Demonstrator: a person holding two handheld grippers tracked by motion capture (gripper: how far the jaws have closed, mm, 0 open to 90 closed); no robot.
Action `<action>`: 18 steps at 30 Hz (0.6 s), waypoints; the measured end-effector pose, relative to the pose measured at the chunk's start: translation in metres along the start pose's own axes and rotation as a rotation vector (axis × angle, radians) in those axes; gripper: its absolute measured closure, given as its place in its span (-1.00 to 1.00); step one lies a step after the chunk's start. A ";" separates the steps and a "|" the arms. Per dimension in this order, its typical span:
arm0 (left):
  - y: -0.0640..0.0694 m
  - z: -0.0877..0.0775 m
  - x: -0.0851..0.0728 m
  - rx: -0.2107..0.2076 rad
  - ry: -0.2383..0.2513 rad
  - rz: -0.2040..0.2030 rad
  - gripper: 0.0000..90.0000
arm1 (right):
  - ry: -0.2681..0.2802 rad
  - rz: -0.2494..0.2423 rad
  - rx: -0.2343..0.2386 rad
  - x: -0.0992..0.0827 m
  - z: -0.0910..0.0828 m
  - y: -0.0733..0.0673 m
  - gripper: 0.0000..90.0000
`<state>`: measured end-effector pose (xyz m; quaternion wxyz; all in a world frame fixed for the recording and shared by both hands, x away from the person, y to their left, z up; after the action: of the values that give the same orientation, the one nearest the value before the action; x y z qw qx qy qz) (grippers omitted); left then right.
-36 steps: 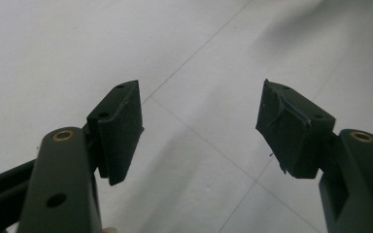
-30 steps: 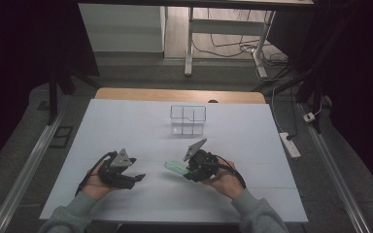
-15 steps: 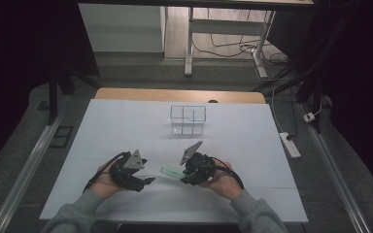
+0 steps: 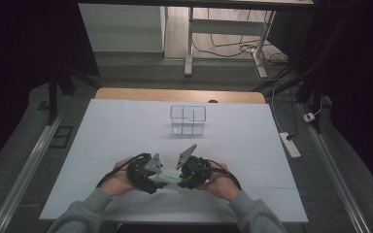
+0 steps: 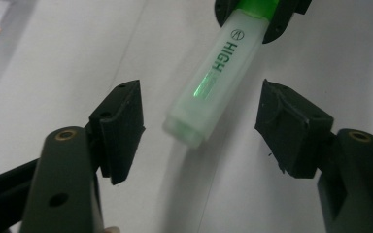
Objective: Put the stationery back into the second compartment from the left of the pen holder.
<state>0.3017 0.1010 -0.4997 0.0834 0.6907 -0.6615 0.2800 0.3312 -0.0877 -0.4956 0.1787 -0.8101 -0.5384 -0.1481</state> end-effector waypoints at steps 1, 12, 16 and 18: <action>0.000 0.002 0.002 -0.008 -0.005 0.010 -0.21 | 0.001 -0.003 0.005 0.000 0.001 -0.001 0.49; 0.006 0.016 0.009 -0.105 -0.038 0.102 0.25 | -0.018 -0.087 0.016 0.002 0.001 -0.012 0.49; 0.006 0.015 0.007 -0.131 -0.042 0.133 0.33 | -0.013 -0.114 0.018 0.002 0.002 -0.013 0.47; 0.007 0.015 0.007 -0.131 -0.043 0.130 0.40 | 0.017 -0.117 0.004 0.002 0.000 -0.012 0.42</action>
<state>0.2993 0.0866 -0.5105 0.0959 0.6453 -0.7233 0.2263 0.3208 -0.0813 -0.4934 0.1759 -0.7757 -0.5835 -0.1642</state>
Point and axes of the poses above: each handheld gripper's, and its own axes: z roughly forward along the jaws, x roughly out of its top, y roughly to its right, the point moved 1 cm from there along z, roughly forward along the jaws, and after that the axes turned 15 degrees about z, right-handed, at the moved point
